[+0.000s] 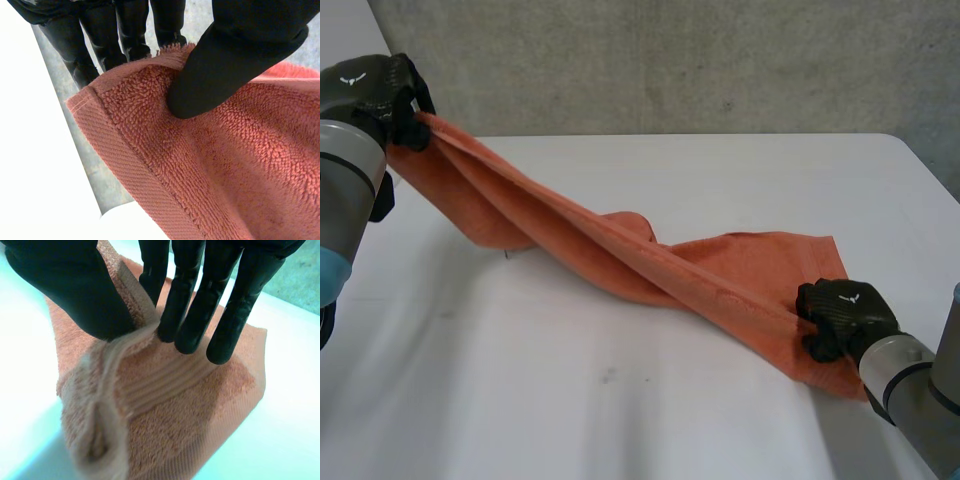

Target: Fold the laundry

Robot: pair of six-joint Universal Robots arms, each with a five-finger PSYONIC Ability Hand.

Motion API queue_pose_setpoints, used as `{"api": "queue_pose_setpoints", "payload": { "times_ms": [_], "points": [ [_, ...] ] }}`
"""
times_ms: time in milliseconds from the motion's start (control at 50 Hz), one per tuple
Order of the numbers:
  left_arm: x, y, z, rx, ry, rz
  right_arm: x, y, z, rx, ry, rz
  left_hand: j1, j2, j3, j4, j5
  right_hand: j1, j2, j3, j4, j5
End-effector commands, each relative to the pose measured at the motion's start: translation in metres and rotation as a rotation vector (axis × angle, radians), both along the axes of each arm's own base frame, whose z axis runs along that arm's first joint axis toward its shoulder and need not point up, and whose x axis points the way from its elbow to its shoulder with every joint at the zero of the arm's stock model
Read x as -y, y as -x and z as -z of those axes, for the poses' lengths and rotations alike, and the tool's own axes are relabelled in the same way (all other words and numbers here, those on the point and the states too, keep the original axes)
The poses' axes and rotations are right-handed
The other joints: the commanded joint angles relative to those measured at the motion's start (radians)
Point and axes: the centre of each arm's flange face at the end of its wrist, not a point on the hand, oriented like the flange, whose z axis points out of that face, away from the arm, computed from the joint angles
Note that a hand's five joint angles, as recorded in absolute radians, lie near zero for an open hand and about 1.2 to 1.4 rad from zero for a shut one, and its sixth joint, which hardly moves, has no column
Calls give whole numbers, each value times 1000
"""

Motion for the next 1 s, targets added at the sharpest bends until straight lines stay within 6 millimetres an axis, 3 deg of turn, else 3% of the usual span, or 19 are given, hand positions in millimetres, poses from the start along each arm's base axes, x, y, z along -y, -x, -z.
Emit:
{"api": "queue_pose_setpoints", "payload": {
  "times_ms": [20,180,200,220,240,260,340,380,400,440,460,500,600,720,780,820,880,920,1000],
  "points": [
    [-3,-2,13,-5,-57,-1,-13,1,5,-22,-108,-23,199,178,180,180,188,-185,-378,-377,-384,-346],
    [1,-6,21,1,-79,-12,-23,1,9,-4,-180,-58,199,178,180,180,188,-143,-337,-336,-343,-305],
    [1,-6,21,1,-79,-12,-24,1,8,-2,-179,-62,199,178,180,180,188,-45,-238,-237,-244,-207],
    [2,-8,21,0,-79,-19,-25,1,5,2,-164,-62,199,178,180,180,188,227,33,34,28,65],
    [3,-10,22,3,-83,-26,-25,1,5,2,-164,-62,199,178,180,180,188,229,36,37,30,67],
    [3,-10,22,3,-83,-26,-23,3,1,5,-144,-53,199,178,180,180,188,429,235,237,230,267],
    [5,-17,25,7,-103,-44,-12,13,-12,14,-89,-16,199,178,180,180,188,431,237,239,232,269],
    [4,-19,26,10,-118,-50,-3,22,-38,12,11,-4,199,178,180,180,188,431,237,239,232,269],
    [3,-22,30,14,-139,-57,-3,22,-38,12,12,-4,199,178,180,180,188,431,237,239,232,269],
    [1,-23,33,23,-162,-58,3,29,-75,-20,164,-5,199,178,180,180,188,431,237,239,232,269],
    [-4,-23,37,29,-189,-56,3,29,-75,-20,165,-5,199,178,180,180,188,431,237,239,232,269],
    [-11,-24,43,45,-233,-51,0,30,-110,-70,273,-38,199,178,180,180,188,431,237,239,232,269],
    [-35,-25,52,78,-343,-33,-11,28,-142,-136,303,-113,199,178,180,180,188,431,237,239,232,269],
    [-60,-28,84,178,-493,2,-10,28,-139,-233,250,-175,199,178,180,180,188,431,237,239,232,269],
    [-67,-29,103,286,-546,29,-2,30,-122,-331,178,-212,199,178,180,180,188,431,237,239,232,269],
    [-68,-29,112,329,-571,38,7,32,-96,-436,79,-270,199,178,180,180,188,431,237,239,232,269],
    [-62,-28,133,379,-621,56,12,33,-83,-479,27,-295,199,178,180,180,188,431,237,239,232,269],
    [-57,-26,141,384,-628,61,26,34,-58,-530,-58,-305,199,178,180,180,188,431,237,239,232,269],
    [-30,-14,147,376,-543,69,52,35,-49,-552,-56,-262,199,178,180,180,188,431,237,239,232,269]
  ]
}}
